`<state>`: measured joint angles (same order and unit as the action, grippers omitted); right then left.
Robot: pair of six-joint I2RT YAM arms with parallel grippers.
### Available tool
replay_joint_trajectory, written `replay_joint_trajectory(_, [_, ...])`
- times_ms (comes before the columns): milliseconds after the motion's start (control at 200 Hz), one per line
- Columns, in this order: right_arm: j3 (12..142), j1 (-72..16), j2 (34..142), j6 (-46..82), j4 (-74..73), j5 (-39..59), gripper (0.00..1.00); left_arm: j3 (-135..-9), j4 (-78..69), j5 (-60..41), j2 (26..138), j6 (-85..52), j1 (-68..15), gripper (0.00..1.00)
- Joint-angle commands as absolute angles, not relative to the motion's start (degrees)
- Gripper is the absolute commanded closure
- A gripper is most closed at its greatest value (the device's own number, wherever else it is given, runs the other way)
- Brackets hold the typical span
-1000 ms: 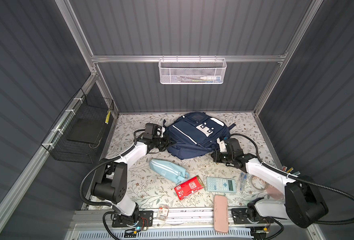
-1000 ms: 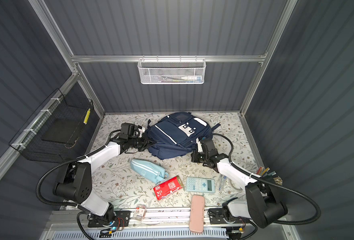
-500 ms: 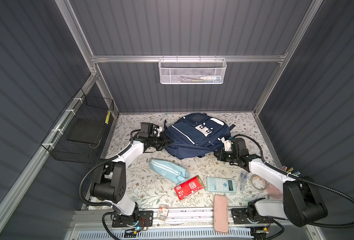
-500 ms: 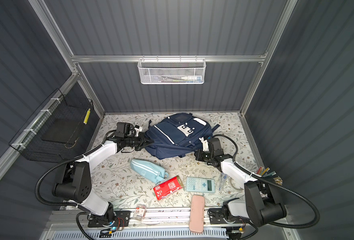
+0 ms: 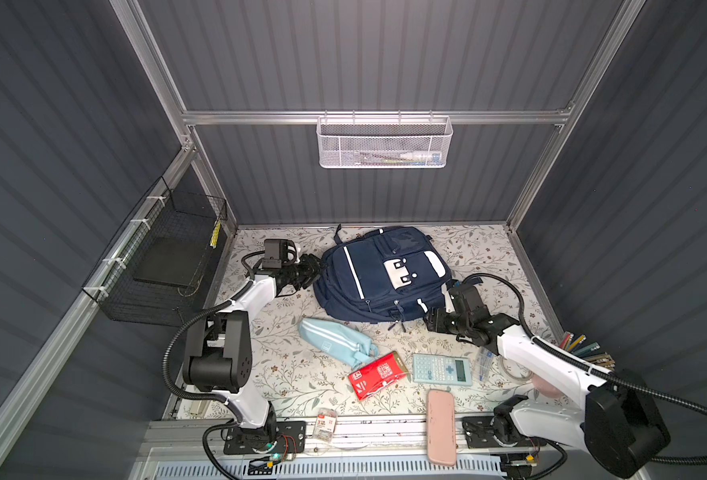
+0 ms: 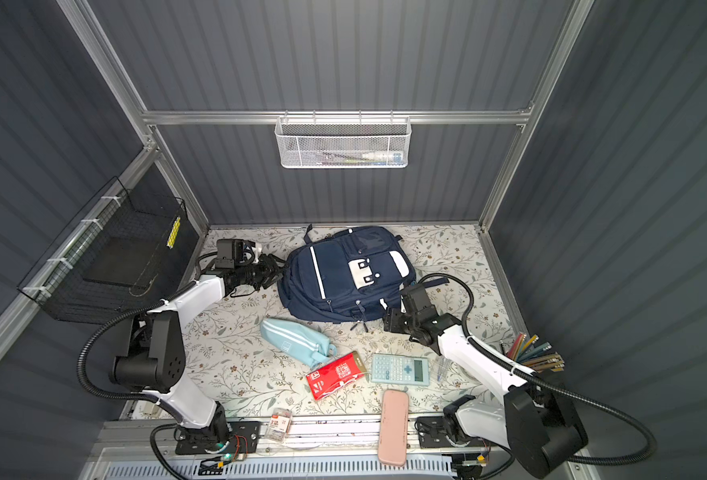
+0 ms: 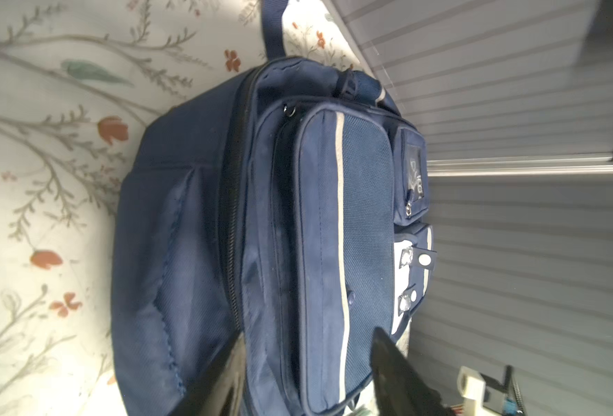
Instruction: Pack the student bag
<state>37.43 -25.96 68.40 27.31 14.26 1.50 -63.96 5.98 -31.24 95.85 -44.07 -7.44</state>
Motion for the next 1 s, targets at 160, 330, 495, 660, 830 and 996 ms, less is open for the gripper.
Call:
replay_joint_trajectory(160, [45.0,-25.5,71.2,0.2,9.2,4.3,0.32,-64.4,7.3,-17.3,86.5,-40.4,-21.8,0.25])
replay_joint_trajectory(330, [52.3,-23.6,79.2,-16.2,10.6,8.1,0.39,-63.3,3.8,-11.3,89.5,-41.8,-33.2,0.34])
replay_joint_trajectory(495, [56.3,-24.5,85.0,-29.2,15.3,10.7,0.39,-58.4,-1.1,-10.2,93.4,-44.9,-35.0,0.41])
replay_joint_trajectory(660, [54.9,-24.9,86.3,-37.6,12.1,10.2,0.39,-57.0,-0.2,-6.9,95.9,-43.7,-35.0,0.41])
replay_joint_trajectory(830, [55.3,-26.1,91.4,-41.9,10.6,5.8,0.41,-57.2,-0.4,-5.7,96.9,-43.2,-34.4,0.41])
replay_joint_trajectory(996, [51.9,-27.2,94.3,-44.7,3.6,1.8,0.43,-57.7,-0.6,-7.2,97.1,-42.0,-30.3,0.41])
